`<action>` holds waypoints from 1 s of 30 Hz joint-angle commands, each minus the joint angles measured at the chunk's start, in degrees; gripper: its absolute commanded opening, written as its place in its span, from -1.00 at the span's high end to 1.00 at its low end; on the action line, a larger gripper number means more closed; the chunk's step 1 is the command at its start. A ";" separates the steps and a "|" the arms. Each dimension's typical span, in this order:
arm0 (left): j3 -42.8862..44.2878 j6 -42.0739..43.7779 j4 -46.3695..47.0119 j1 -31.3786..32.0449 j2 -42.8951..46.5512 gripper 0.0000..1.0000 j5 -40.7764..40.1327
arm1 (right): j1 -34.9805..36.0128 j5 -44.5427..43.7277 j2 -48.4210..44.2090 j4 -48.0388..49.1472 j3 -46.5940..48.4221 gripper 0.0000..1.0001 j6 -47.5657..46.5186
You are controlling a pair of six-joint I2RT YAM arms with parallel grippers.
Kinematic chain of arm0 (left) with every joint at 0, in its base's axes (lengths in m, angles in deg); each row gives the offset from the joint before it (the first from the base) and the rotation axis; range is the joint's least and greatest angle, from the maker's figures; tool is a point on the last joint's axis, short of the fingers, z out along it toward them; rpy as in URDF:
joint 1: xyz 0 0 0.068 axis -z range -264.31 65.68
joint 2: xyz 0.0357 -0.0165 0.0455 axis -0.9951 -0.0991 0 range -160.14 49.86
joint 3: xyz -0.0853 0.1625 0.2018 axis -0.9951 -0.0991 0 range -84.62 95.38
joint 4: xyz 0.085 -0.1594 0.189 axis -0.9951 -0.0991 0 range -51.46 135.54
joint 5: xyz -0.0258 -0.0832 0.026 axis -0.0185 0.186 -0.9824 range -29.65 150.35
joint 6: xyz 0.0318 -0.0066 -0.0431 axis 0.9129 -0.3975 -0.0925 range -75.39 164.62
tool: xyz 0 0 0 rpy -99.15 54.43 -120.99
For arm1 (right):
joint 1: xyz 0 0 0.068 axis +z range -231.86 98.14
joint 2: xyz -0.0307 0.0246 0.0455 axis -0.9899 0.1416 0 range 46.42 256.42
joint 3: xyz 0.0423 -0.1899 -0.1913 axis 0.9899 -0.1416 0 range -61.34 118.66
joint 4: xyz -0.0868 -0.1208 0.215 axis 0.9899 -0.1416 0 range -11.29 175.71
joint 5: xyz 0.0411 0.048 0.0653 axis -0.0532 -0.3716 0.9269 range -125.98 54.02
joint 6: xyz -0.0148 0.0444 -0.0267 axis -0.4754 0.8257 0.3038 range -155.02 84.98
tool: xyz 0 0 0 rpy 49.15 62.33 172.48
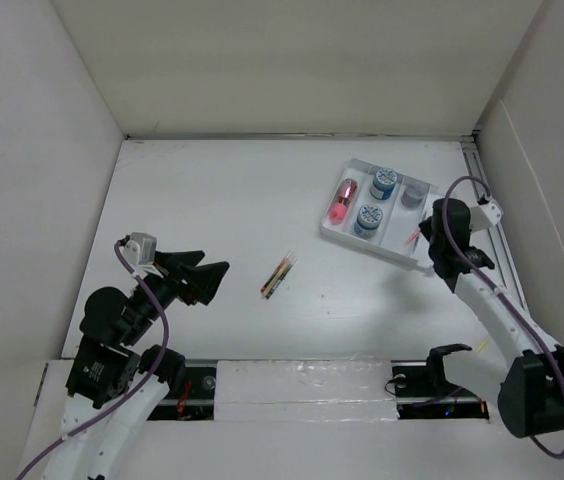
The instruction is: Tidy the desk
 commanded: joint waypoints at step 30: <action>-0.29 1.78 3.90 0.24 -4.47 -0.34 5.42 | -24.88 29.38 24.86 5.08 12.27 -0.57 -16.56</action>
